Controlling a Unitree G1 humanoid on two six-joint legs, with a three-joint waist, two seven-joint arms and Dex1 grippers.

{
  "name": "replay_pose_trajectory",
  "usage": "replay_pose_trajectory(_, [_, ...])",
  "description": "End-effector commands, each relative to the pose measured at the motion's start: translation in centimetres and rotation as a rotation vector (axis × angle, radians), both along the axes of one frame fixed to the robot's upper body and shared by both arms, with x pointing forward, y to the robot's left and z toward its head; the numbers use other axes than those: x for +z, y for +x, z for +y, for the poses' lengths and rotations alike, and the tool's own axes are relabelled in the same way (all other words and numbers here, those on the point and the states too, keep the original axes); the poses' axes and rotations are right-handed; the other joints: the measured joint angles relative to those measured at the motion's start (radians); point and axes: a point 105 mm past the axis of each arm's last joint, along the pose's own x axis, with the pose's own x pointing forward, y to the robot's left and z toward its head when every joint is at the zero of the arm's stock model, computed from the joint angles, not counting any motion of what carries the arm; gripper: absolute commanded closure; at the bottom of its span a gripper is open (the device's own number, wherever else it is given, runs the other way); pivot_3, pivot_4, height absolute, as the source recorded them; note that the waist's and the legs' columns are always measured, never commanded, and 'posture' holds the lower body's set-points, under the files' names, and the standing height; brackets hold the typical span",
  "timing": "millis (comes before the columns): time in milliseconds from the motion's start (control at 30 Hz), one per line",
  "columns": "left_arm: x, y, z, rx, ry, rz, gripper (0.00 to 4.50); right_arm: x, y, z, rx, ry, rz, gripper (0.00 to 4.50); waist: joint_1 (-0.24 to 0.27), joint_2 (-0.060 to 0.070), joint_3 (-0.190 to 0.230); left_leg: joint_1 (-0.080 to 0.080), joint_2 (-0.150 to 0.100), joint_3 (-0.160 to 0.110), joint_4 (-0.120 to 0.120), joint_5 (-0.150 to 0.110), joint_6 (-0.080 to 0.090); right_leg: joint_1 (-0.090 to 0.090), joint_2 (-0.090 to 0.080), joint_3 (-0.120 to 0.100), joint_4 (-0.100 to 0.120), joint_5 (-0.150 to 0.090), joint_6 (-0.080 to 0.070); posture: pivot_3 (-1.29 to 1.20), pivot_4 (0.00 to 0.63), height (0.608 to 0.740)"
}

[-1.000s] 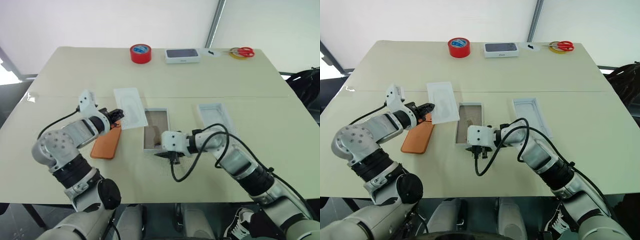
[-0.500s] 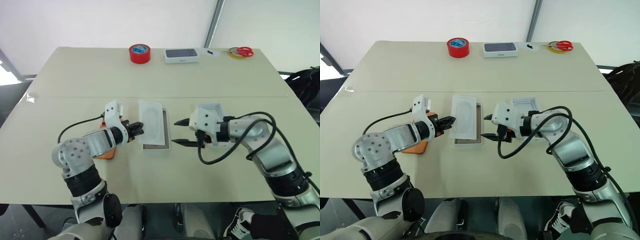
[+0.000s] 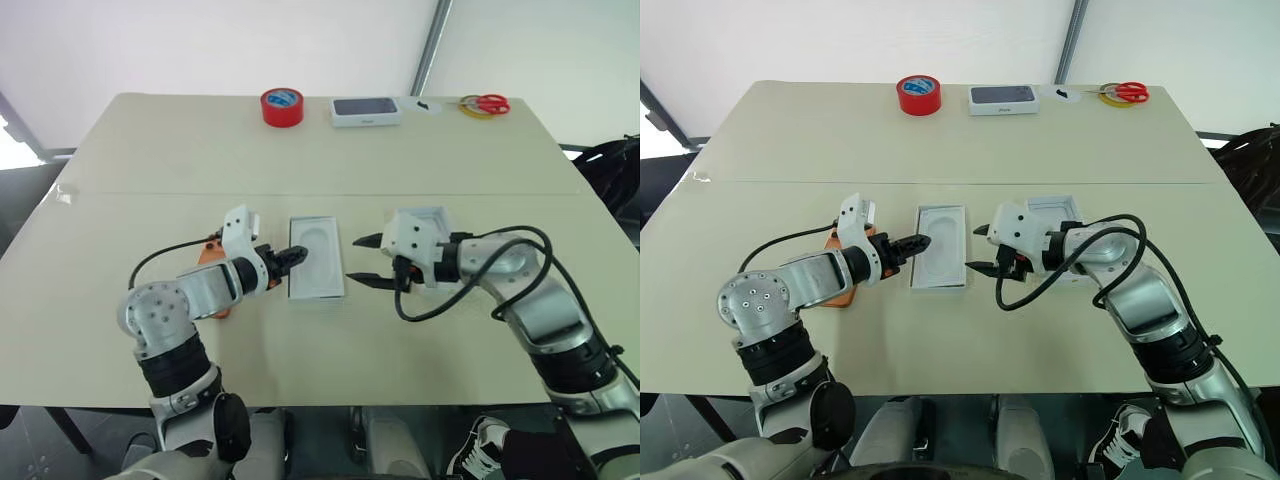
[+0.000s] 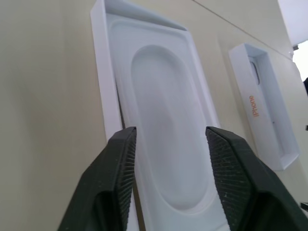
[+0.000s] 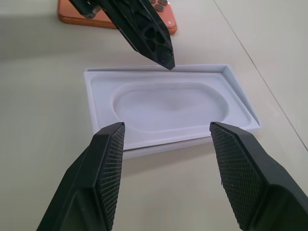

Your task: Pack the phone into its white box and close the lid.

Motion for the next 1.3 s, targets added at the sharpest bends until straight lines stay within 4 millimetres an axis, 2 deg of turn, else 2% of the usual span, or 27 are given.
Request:
replay_pose_trajectory(33, [2.1, -0.1, 0.7, 0.013, -0.007, -0.087, 2.14, 1.4, 1.4, 0.8, -0.041, 0.045, -0.053, 2.11, -0.003, 0.000, 0.000, 0.000, 0.000, 0.000, 0.000, 0.000, 0.000, 0.000, 0.000, 0.000, 0.000, 0.000, 0.000, 0.00, 0.150, 0.740])
replay_pose_trajectory(67, [2.2, -0.1, 1.2, 0.027, -0.001, -0.095, 2.14, 1.4, 1.7, 1.1, -0.053, 0.058, -0.050, 2.42, -0.005, 0.000, 0.000, 0.000, 0.000, 0.000, 0.000, 0.000, 0.000, 0.000, 0.000, 0.000, 0.000, 0.000, 0.000, 0.00, 0.150, 0.740])
replay_pose_trajectory(167, [2.9, 0.1, 3.0, 0.076, 0.018, -0.123, 2.14, 1.5, 2.9, 2.4, -0.092, 0.090, -0.043, 3.90, -0.005, 0.000, 0.000, 0.000, 0.000, 0.000, 0.000, 0.000, 0.000, -0.001, 0.001, 0.000, 0.000, 0.000, 0.000, 0.00, 0.150, 0.740])
replay_pose_trajectory(200, [3.3, 0.1, 4.0, 0.098, 0.037, -0.143, 2.14, 1.4, 3.5, 3.0, -0.111, 0.092, -0.043, 3.99, -0.003, 0.000, 0.000, 0.000, 0.000, 0.000, 0.000, 0.000, 0.000, -0.001, 0.001, 0.000, 0.000, 0.000, 0.000, 0.00, 0.150, 0.740])
replay_pose_trajectory(233, [3.7, 0.2, 4.9, 0.120, 0.060, -0.171, 2.14, 1.1, 4.1, 3.5, -0.133, 0.088, -0.047, 4.40, 0.001, 0.000, 0.000, 0.000, 0.000, 0.000, -0.001, 0.000, 0.000, -0.001, 0.001, 0.000, 0.000, 0.000, 0.000, 0.00, 0.150, 0.740])
replay_pose_trajectory(267, [4.0, 0.1, 5.7, 0.134, 0.083, -0.199, 2.14, 0.9, 4.6, 4.0, -0.153, 0.082, -0.050, 4.50, -0.011, -0.001, 0.000, -0.001, 0.000, 0.000, 0.000, 0.000, 0.000, -0.001, 0.001, -0.001, 0.000, 0.000, 0.000, 0.00, 0.150, 0.740])
replay_pose_trajectory(433, [3.4, -2.0, 8.7, 0.038, 0.349, -0.327, 2.14, -0.6, 7.1, 7.4, -0.191, -0.002, -0.128, 4.50, -0.032, -0.001, 0.000, 0.000, 0.000, 0.002, -0.004, 0.002, -0.004, -0.005, 0.002, 0.002, 0.002, 0.001, -0.001, 0.00, 0.150, 0.740])
replay_pose_trajectory(600, [2.1, -4.7, 9.1, -0.135, 0.470, -0.401, 2.14, -1.9, 8.5, 9.3, -0.198, -0.062, -0.153, 4.50, -0.024, 0.000, 0.001, -0.005, 0.002, 0.002, -0.004, 0.003, -0.005, -0.011, 0.002, 0.002, 0.002, 0.001, -0.002, 0.00, 0.150, 0.740])
replay_pose_trajectory(767, [1.3, -6.6, 9.1, -0.223, 0.482, -0.429, 2.14, -2.9, 9.3, 10.1, -0.215, -0.100, -0.158, 4.50, -0.025, 0.000, 0.001, -0.005, 0.001, 0.002, -0.004, 0.002, -0.004, -0.010, -0.001, 0.002, 0.001, 0.001, -0.004, 0.00, 0.150, 0.740])
replay_pose_trajectory(1000, [1.0, -6.9, 9.3, -0.213, 0.477, -0.441, 2.14, -3.0, 10.0, 10.2, -0.225, -0.125, -0.213, 4.50, -0.031, 0.001, 0.001, -0.005, 0.002, 0.002, -0.004, 0.002, -0.004, -0.010, 0.000, 0.002, 0.002, 0.001, -0.004, 0.00, 0.150, 0.740])
replay_pose_trajectory(1133, [0.9, -6.8, 9.1, -0.210, 0.471, -0.444, 2.14, -2.2, 10.1, 10.2, -0.224, -0.095, -0.260, 4.50, -0.032, 0.001, 0.001, -0.005, 0.002, 0.002, -0.004, 0.002, -0.004, -0.010, 0.000, 0.002, 0.002, 0.001, -0.003, 0.00, 0.150, 0.740])
replay_pose_trajectory(1300, [1.2, -6.5, 10.0, -0.152, 0.448, -0.435, 2.14, -0.7, 8.6, 10.8, -0.141, -0.029, -0.276, 4.50, -0.031, 0.001, 0.001, -0.005, 0.002, 0.002, -0.004, 0.002, -0.003, -0.010, 0.000, 0.002, 0.002, 0.001, -0.003, 0.00, 0.150, 0.740])
